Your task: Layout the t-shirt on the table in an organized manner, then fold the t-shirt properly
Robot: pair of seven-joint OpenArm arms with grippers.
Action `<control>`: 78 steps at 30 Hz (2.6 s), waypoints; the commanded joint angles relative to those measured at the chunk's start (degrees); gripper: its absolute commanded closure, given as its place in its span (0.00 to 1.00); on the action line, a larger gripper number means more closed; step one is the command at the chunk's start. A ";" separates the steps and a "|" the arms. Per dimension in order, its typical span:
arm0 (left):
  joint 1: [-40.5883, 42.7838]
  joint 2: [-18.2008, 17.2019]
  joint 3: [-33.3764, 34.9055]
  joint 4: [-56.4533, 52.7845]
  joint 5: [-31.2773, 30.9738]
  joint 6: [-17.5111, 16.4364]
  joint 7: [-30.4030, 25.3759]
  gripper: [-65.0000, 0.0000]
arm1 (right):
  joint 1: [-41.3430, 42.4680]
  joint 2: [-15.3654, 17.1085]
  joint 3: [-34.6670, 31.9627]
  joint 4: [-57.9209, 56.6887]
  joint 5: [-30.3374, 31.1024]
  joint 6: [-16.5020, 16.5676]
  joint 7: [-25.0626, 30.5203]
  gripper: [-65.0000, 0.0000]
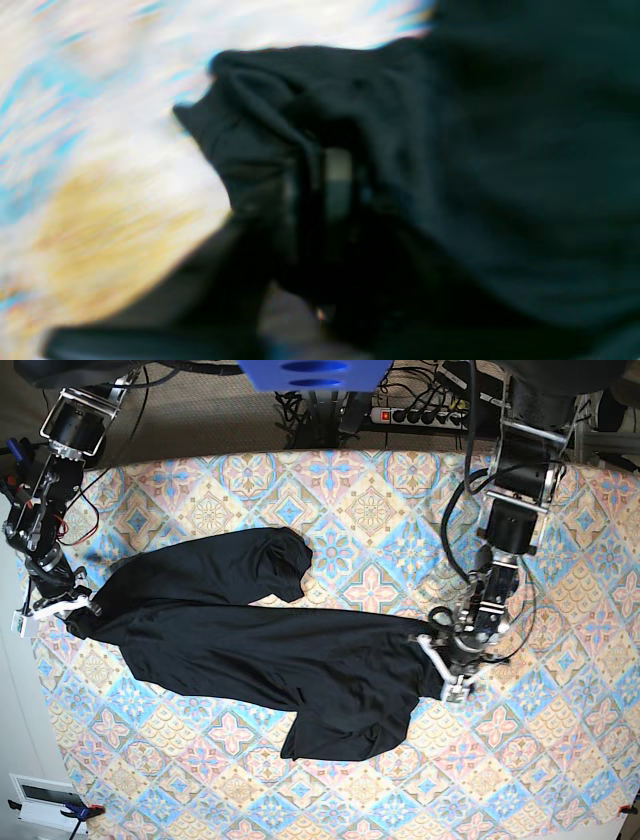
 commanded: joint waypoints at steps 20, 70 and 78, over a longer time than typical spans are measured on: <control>19.21 -9.88 -9.97 62.47 -16.77 -1.36 15.79 1.00 | 0.98 1.30 0.68 0.88 0.90 0.39 1.75 1.00; -21.23 -1.18 1.72 -6.98 -4.90 14.99 -16.65 0.56 | 1.07 1.21 0.42 -0.27 0.90 0.39 2.01 1.00; -3.03 -7.15 0.84 14.38 -20.73 13.23 -2.50 0.55 | 0.98 1.21 0.42 -0.27 0.90 0.39 2.01 1.00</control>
